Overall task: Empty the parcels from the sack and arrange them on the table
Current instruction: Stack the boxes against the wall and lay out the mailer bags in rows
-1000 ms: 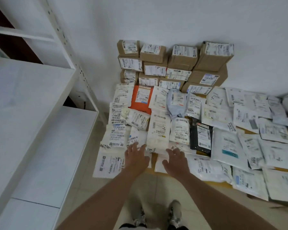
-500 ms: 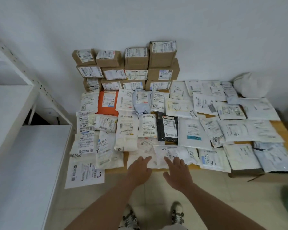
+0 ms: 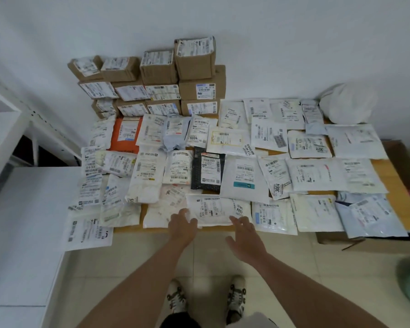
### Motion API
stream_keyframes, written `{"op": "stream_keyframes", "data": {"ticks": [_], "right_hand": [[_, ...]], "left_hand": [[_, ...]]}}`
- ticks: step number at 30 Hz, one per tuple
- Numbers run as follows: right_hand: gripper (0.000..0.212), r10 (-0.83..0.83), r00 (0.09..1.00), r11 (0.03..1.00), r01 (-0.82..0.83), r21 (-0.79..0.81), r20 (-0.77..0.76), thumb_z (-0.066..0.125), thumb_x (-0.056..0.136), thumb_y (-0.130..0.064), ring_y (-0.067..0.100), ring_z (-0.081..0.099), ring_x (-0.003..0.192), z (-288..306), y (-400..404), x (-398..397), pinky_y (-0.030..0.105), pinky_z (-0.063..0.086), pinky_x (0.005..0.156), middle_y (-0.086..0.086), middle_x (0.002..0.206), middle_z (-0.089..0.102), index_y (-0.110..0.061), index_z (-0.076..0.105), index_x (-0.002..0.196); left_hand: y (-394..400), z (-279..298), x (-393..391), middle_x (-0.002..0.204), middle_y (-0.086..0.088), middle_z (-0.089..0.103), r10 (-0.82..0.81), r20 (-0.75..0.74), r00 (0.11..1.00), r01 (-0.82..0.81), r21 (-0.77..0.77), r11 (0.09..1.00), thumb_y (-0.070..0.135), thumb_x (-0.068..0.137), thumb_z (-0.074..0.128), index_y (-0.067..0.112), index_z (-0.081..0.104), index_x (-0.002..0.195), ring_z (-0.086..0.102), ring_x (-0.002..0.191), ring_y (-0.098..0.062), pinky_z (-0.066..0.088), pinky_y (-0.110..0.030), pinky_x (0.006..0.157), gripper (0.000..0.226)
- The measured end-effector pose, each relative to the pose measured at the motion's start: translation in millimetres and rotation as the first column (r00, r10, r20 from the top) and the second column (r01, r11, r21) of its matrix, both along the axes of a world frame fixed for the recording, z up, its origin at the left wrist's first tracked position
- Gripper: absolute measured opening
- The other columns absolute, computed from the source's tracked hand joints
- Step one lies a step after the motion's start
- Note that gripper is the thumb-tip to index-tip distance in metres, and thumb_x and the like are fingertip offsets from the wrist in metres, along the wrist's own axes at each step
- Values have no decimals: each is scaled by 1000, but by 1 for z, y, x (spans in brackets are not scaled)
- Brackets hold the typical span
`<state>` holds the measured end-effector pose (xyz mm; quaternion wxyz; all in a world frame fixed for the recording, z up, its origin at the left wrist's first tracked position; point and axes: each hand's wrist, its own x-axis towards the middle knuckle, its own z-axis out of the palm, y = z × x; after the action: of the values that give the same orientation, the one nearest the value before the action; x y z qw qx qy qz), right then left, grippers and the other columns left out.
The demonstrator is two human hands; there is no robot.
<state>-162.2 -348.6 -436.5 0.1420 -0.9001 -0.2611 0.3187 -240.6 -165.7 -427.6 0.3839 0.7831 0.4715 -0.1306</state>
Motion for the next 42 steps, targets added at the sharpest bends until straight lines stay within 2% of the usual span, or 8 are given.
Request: {"op": "stream_keyframes", "data": {"ticks": [4,6,10,16,21,26,33,42], "right_hand": [[61,-213,953,974,224,-30,214,51,88,-40,35,39,129,-7,-24,13,45,43,98,13,146,37,-16,40,143],[68,-285,939,946,308,-101,193,52,91,-47,36,31,137,-11,-33,22,48,39,104,11,154,29,-18,32,149],[71,-215,975,948,223,-226,61,47,93,-48,35,13,146,-23,-44,36,48,32,112,7,161,12,-21,18,152],[66,-230,951,941,272,-201,208,52,89,-47,31,28,140,-18,-37,31,47,35,108,7,153,29,-20,31,146],[74,14,954,999,2,-53,299,51,81,-50,37,28,143,-15,-10,32,59,32,108,11,155,31,-18,34,146],[87,348,928,932,-327,-158,131,54,89,-44,28,-9,151,-9,30,31,52,4,119,-4,164,-8,-31,0,156],[63,308,920,949,-276,-155,242,48,97,-37,35,13,148,-17,57,28,54,18,119,6,161,17,-27,20,152],[64,290,935,952,-259,-164,204,47,97,-36,34,11,149,-20,59,28,51,17,119,6,161,14,-29,16,153]], "left_hand": [[-1,1,2,151,-13,31,16,-26,1000,-14,78,997,29,95,49,15,32,149,35,134,-33,33,-45,109,58],[0,-2,3,157,-11,24,-40,-51,998,43,39,998,33,96,46,16,25,153,28,140,-33,27,-46,113,63],[4,-8,1,158,-11,24,-101,-156,983,104,14,994,41,96,44,15,18,154,23,143,-34,23,-45,115,69],[7,-8,-4,153,-11,29,-148,-202,968,159,36,987,45,93,46,14,22,152,28,137,-34,29,-44,110,70],[13,-8,-2,162,-5,12,-154,-183,971,173,90,981,52,93,43,22,21,153,11,146,-32,19,-46,116,71],[19,-15,-5,162,-3,12,-200,-230,952,223,75,972,60,90,40,24,22,152,10,146,-32,16,-48,117,74],[22,-21,-10,160,-5,15,-260,-267,928,300,119,947,64,89,37,23,27,148,13,145,-33,16,-50,115,73],[36,-16,-5,157,-2,21,-176,-185,967,203,143,969,51,97,28,26,34,147,18,142,-29,18,-48,114,56]]}}
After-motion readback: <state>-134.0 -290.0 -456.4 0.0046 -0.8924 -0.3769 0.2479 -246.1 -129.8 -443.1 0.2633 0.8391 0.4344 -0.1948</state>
